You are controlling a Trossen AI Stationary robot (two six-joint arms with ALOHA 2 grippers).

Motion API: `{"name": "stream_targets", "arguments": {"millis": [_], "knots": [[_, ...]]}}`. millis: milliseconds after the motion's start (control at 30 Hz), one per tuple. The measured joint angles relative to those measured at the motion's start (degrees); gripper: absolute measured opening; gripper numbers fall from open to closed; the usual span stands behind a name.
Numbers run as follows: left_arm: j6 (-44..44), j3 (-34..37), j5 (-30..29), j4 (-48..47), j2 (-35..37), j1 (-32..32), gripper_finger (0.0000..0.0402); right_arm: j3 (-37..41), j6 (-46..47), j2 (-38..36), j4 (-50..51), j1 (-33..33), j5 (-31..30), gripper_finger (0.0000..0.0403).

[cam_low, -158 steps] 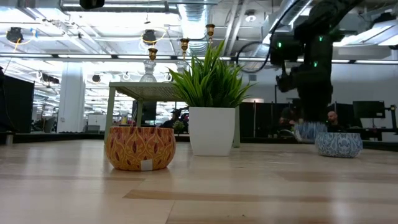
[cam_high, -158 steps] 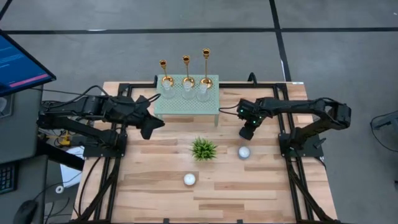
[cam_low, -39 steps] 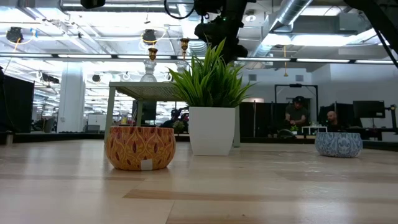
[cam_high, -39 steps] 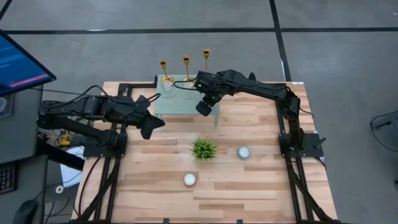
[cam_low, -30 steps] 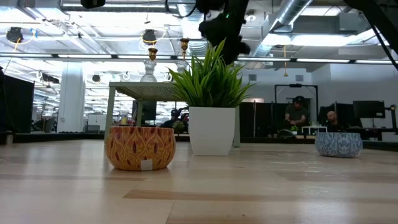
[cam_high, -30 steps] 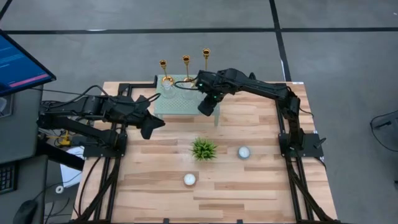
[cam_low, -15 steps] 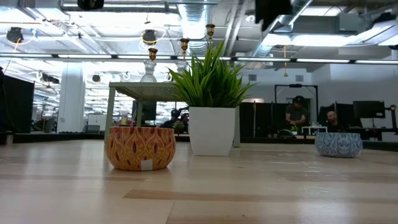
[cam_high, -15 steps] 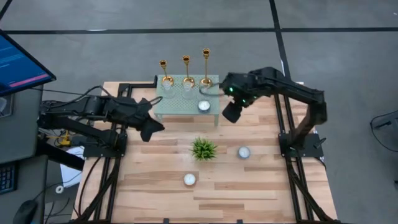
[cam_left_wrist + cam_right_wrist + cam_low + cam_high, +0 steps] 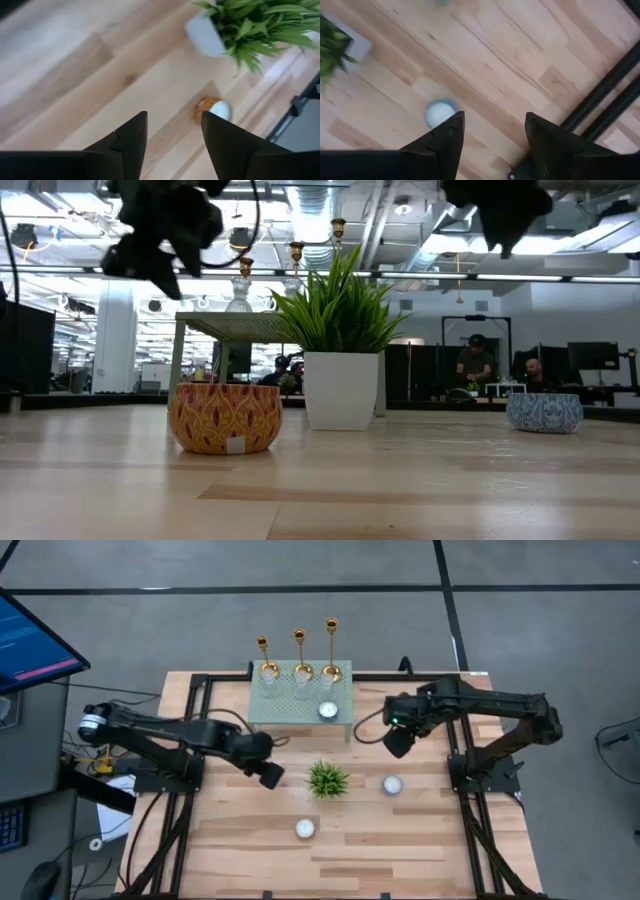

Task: Pick & Place candle stick holders
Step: Move the light blue scented candle to the bottom of the table

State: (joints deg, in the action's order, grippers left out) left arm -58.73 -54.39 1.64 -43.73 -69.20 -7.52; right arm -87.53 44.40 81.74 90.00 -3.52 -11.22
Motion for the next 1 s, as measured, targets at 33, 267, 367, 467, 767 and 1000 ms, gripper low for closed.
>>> {"name": "stream_targets", "arguments": {"millis": [33,267,367,467,767,1000], "knots": [[-0.39,0.07,0.11,1.93,-1.01,-0.43,0.0186,1.52,0.40,-0.90,-0.13,0.30,0.03,0.0198],[-1.91,0.09,0.17,10.80,-5.16,-2.25,0.0182,16.76,-0.81,-7.13,-8.14,1.34,1.16,0.0192],[-3.70,0.09,0.15,10.85,-5.50,-2.94,0.0182,26.11,-4.03,-9.76,-18.48,1.30,5.17,0.0193],[-6.16,0.09,0.15,11.43,-5.48,-3.89,0.0182,33.85,-7.01,-11.29,-27.29,1.34,8.10,0.0192],[-11.75,0.09,0.17,11.72,-5.46,-6.49,0.0182,44.37,-13.98,-9.85,-41.48,1.33,11.45,0.0170],[-12.27,0.09,0.19,11.72,-5.46,-7.23,0.0182,44.63,-17.36,-4.72,-43.82,3.07,12.70,0.0160]]}}
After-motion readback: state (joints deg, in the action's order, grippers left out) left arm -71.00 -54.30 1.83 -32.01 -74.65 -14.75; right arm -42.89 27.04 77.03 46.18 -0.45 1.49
